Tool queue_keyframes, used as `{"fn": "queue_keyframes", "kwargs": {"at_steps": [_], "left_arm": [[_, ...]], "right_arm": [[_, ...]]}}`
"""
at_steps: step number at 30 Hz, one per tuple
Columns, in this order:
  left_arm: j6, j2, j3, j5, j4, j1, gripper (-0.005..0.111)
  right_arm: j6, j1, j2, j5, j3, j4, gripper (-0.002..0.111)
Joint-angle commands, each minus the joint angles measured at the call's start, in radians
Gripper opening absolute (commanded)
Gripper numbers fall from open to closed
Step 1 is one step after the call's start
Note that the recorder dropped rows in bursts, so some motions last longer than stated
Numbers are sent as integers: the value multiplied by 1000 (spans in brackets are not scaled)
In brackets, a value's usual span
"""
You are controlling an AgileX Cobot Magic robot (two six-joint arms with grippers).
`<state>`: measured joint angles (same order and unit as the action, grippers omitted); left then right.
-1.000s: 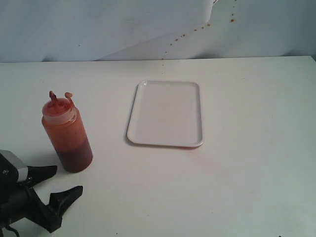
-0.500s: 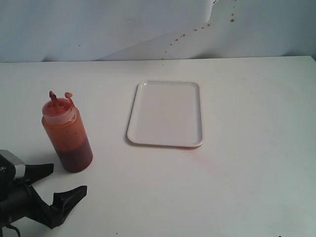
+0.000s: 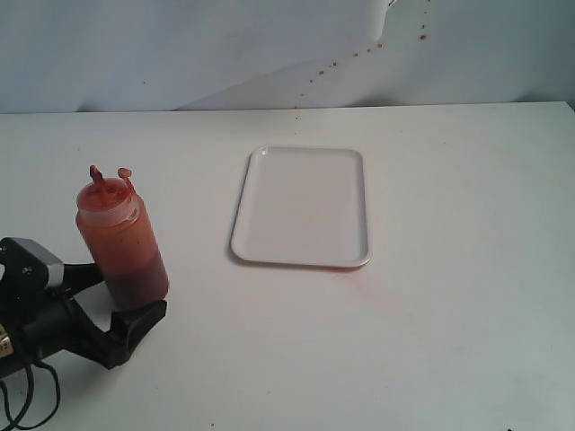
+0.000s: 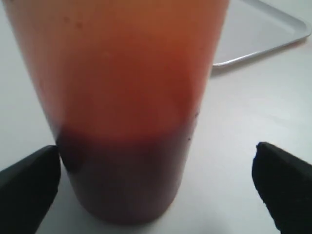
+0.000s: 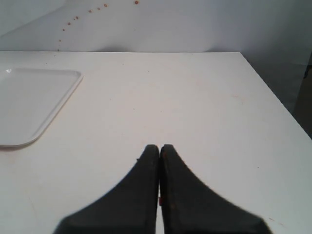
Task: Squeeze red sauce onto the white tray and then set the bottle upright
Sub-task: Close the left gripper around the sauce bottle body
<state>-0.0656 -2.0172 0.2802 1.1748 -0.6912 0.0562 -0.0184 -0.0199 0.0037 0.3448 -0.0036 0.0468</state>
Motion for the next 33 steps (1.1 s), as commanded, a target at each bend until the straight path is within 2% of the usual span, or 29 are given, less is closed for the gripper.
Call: {"fn": "queue_keyframes", "kwargs": {"at_steps": [1, 12, 33], "left_arm": [[-11, -36, 39, 4, -8, 2, 105], [-11, -113, 124, 7, -33, 2, 105], [-15, -117, 225, -32, -29, 2, 105]], "right_arm": [[8, -7, -4, -4, 4, -6, 0], [8, -7, -4, -4, 4, -6, 0], [8, -7, -4, -4, 4, -6, 0]]}}
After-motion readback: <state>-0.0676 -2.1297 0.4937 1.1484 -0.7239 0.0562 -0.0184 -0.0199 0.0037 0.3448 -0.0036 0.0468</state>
